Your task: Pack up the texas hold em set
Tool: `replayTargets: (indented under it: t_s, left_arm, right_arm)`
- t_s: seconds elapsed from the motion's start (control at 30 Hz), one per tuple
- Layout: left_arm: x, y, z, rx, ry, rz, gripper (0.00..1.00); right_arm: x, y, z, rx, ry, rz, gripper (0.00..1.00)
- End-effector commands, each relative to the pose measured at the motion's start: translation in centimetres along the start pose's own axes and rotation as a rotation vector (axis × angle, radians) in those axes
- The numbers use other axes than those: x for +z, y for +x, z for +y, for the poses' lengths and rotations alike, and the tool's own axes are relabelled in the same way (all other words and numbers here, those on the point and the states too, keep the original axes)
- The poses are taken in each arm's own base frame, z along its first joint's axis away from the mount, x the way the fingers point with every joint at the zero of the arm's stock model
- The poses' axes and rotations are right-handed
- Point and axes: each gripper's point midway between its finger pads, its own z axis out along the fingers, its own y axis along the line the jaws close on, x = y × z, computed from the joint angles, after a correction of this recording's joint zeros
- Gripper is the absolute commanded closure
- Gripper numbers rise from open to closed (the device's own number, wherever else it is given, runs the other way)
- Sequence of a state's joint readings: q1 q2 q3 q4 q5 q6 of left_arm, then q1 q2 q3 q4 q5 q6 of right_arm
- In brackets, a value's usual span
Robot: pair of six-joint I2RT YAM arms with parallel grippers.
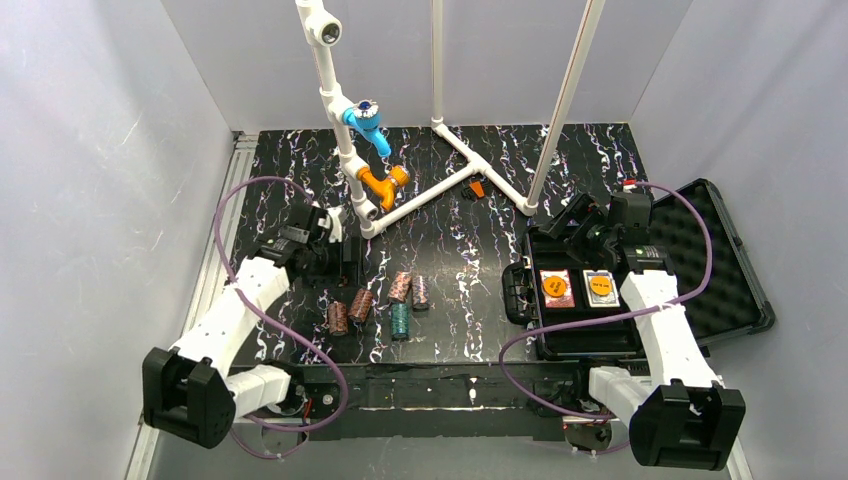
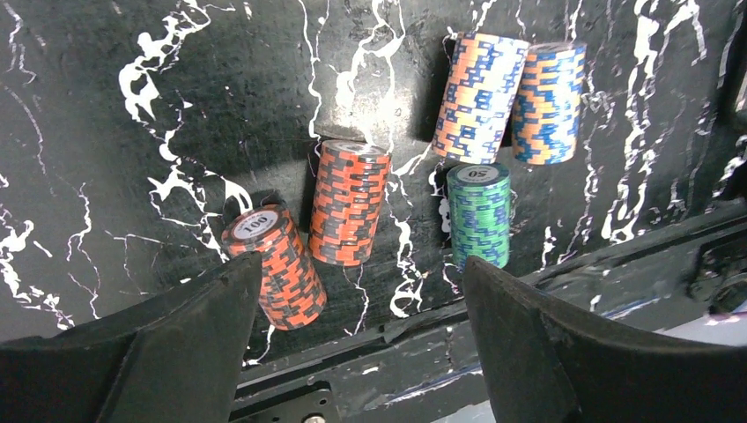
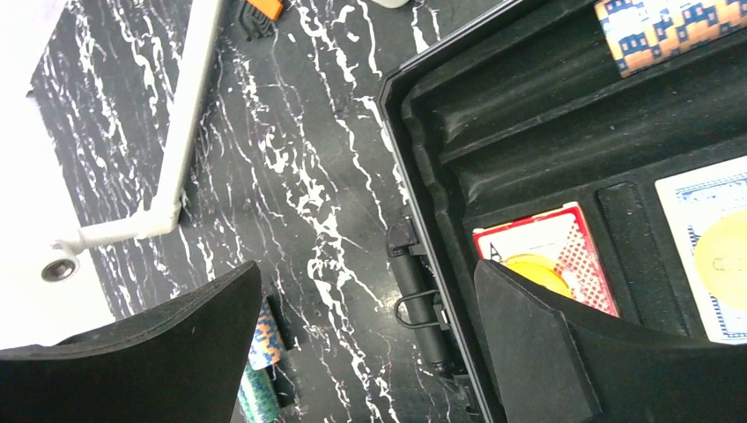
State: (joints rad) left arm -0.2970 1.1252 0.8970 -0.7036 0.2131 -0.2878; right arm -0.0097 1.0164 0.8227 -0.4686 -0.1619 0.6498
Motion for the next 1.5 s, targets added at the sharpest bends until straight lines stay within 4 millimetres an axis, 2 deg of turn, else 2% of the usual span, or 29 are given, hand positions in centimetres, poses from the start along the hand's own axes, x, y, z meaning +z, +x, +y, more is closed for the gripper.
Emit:
replayTargets:
  t_s: [0.0, 0.27, 0.63, 0.87, 1.0, 1.47]
  left_arm:
    - [0.7, -0.4, -0.2, 0.094, -0.05, 0.026, 0.19]
    - [3.3, 0.6, 0.8, 0.213, -0.214, 0.141, 0.27]
    - [5.6, 1.6, 1.0, 0.288, -0.263, 0.26, 0.36]
    - [6.5, 2.5, 1.0, 0.307, -0.28, 0.313, 0.42]
    - [6.8, 2.9, 1.0, 0.31, -0.278, 0.34, 0.43]
    - [7.4, 3.7, 0.2, 0.306, -0.264, 0.433, 0.47]
  right_arm:
    - [-1.0, -0.7, 2.4, -0.041, -0.106, -0.026, 0.02]
    - [-1.5, -0.5, 2.6, -0.049, -0.123, -0.035, 0.02]
    - [-1.4, 0.1, 2.0, -0.062, -0.12, -0.027, 0.02]
    - [-1.1, 0.4, 1.7, -0.07, -0.114, -0.019, 0.02]
    - [-0.9, 1.0, 2.2, -0.088, -0.124, 0.001, 0.02]
    - [-1.0, 1.3, 1.9, -0.097, -0.112, 0.006, 0.02]
